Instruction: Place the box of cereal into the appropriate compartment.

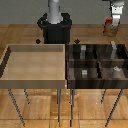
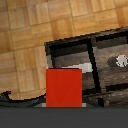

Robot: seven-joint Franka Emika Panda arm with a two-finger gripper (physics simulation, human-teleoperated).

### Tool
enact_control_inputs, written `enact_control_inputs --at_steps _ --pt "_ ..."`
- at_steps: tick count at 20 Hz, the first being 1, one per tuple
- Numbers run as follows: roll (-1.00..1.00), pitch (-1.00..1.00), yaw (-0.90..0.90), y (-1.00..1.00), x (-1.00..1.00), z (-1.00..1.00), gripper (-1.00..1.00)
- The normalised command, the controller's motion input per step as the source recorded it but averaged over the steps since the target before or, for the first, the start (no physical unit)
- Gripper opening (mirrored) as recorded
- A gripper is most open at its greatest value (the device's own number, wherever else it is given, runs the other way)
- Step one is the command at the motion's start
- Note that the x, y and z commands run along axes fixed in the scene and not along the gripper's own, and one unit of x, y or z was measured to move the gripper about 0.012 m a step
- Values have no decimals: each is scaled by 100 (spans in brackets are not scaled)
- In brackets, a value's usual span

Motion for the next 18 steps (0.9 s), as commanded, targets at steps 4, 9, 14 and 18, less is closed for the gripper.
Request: enact_control_inputs --at_steps 4,9,14,18 --pt "0 0 0 0 75 0 -100" --pt "0 0 0 0 20 -45 -100" --pt "0 0 0 0 0 -100 -100" --pt "0 0 0 0 0 -100 -100"
